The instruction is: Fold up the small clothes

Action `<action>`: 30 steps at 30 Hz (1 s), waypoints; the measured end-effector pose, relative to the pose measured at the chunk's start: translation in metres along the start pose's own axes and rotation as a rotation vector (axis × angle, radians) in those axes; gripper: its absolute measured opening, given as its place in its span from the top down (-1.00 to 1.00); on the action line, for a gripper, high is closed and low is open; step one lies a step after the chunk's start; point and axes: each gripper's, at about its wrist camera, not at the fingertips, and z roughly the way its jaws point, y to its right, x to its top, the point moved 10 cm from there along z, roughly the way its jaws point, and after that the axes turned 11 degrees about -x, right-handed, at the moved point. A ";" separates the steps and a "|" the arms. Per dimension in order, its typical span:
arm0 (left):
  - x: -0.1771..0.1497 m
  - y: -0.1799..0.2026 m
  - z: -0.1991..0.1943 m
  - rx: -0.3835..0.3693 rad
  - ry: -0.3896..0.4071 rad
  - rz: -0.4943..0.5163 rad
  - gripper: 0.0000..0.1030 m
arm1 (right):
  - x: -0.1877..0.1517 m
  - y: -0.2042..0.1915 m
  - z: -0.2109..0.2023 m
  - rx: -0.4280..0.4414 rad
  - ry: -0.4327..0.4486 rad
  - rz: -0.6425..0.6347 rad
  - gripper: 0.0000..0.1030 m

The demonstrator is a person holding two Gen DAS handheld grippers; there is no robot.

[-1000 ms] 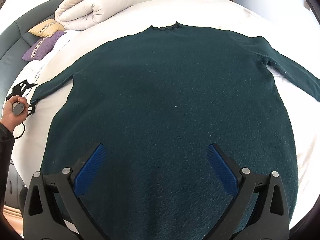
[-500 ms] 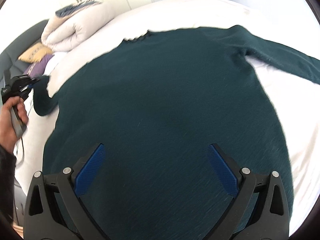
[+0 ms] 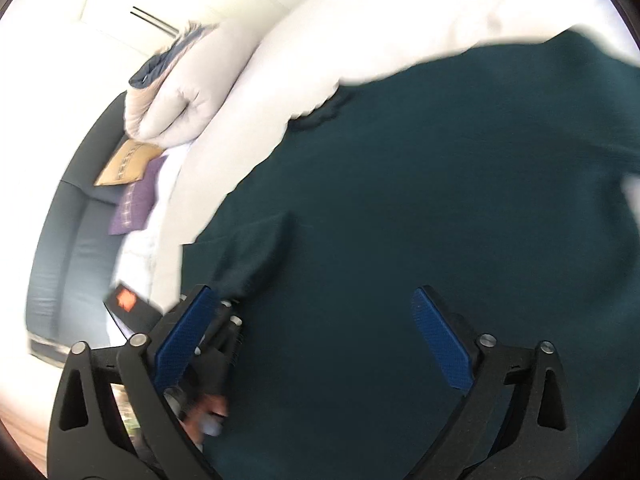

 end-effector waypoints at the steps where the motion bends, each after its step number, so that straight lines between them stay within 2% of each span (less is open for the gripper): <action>1: 0.001 -0.004 -0.001 -0.001 0.006 -0.015 0.49 | 0.005 -0.013 0.019 0.059 -0.051 0.022 -0.80; 2: -0.001 -0.007 -0.004 0.003 0.018 -0.037 0.23 | 0.008 -0.022 0.031 0.098 -0.085 0.032 -0.74; 5: 0.001 -0.018 -0.007 -0.022 0.042 -0.087 -0.08 | 0.012 -0.036 0.073 0.110 -0.180 0.084 -0.65; 7: -0.001 -0.021 -0.006 -0.051 0.043 -0.124 -0.11 | 0.007 -0.044 0.101 0.118 -0.221 0.111 -0.55; 9: -0.003 -0.025 -0.007 -0.103 0.053 -0.176 -0.11 | 0.010 -0.054 0.112 0.122 -0.211 0.104 -0.45; 12: -0.004 -0.032 -0.015 -0.168 0.081 -0.251 -0.11 | 0.015 -0.067 0.133 0.114 -0.222 0.080 -0.07; 14: -0.005 -0.036 -0.025 -0.211 0.124 -0.311 -0.11 | 0.016 -0.066 0.144 0.075 -0.223 0.053 0.42; 15: -0.007 -0.038 -0.028 -0.225 0.136 -0.334 -0.12 | 0.018 -0.067 0.148 0.058 -0.218 0.031 0.48; 17: -0.014 -0.046 -0.033 -0.244 0.155 -0.405 -0.27 | 0.008 -0.071 0.151 0.031 -0.201 -0.009 0.71; 21: -0.028 -0.056 -0.037 -0.305 0.179 -0.532 -0.32 | 0.016 -0.074 0.143 -0.021 -0.134 -0.083 0.86; 24: -0.041 -0.074 -0.034 -0.336 0.205 -0.666 -0.32 | 0.035 -0.065 0.118 -0.055 -0.056 -0.087 0.86; 27: -0.051 -0.086 -0.030 -0.425 0.240 -0.792 -0.28 | 0.056 -0.062 0.105 -0.089 0.003 -0.112 0.86; 30: -0.050 -0.085 -0.034 -0.398 0.252 -0.775 -0.27 | 0.076 -0.049 0.092 -0.151 0.061 -0.112 0.96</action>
